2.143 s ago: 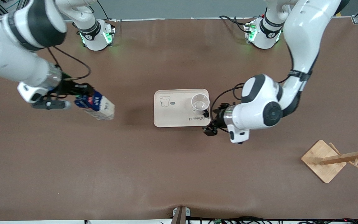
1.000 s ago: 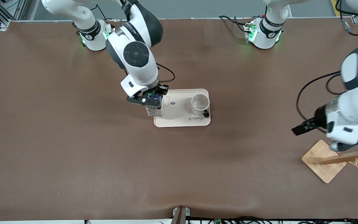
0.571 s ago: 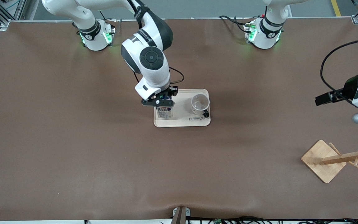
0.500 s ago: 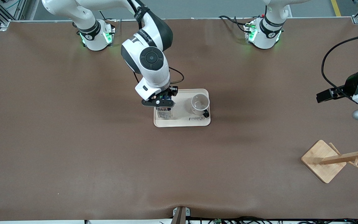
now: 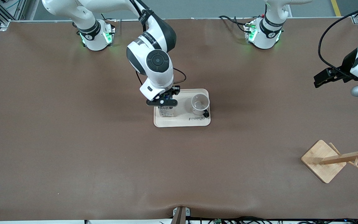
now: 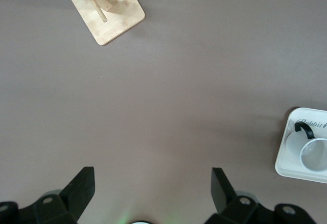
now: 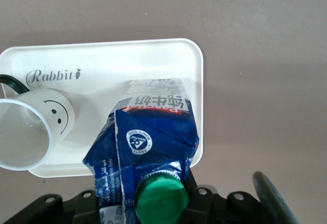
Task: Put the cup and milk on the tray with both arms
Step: 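Lower the milk carton onto the tray beside the mug with the right gripper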
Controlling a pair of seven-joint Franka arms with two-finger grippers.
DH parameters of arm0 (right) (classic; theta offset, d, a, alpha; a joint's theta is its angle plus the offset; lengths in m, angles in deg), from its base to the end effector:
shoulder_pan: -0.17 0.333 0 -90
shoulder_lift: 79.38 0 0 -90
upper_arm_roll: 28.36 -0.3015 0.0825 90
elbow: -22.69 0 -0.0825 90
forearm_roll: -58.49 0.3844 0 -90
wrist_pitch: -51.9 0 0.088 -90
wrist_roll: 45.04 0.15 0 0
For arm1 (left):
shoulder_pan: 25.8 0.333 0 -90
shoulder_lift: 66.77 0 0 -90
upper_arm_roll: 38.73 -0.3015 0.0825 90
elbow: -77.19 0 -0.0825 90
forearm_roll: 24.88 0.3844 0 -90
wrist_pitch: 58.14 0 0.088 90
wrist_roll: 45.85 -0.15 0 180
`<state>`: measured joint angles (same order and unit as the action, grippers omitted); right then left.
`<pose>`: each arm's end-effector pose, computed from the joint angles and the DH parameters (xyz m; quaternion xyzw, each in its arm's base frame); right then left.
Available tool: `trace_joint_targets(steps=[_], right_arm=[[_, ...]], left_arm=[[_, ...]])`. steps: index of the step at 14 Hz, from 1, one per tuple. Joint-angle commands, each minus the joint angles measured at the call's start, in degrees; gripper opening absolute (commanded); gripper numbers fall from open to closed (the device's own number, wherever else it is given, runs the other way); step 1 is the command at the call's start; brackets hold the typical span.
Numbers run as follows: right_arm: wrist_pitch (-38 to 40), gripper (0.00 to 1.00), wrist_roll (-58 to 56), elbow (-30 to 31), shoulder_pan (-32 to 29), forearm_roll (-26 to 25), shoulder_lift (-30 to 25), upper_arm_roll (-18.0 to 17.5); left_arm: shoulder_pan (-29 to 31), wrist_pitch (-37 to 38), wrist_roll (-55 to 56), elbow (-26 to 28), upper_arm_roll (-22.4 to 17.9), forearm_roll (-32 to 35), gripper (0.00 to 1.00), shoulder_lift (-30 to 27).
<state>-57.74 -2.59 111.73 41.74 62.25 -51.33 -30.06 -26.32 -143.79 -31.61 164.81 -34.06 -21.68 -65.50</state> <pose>0.4785 0.4580 0.2990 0.9972 -0.0072 -0.0728 0.0169 0.5498 -0.0407 0.5681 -0.9960 -0.0801 0.0233 0.0314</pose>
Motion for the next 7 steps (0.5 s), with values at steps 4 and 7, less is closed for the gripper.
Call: trace_joint_targets(steps=[4, 7], right_arm=[[0.13, 0.11, -2.55, -0.54, 0.61, -0.86, 1.05, 0.38], [0.05, 0.23, -2.55, -0.8, 0.7, -0.77, 1.84, 0.38]], left_arm=[[-0.27, 2.84, -1.32, 1.77, -0.45, -2.76, 1.0, -3.12], [-0.27, 3.29, -1.32, 1.42, -0.36, -2.68, 1.0, -3.03]])
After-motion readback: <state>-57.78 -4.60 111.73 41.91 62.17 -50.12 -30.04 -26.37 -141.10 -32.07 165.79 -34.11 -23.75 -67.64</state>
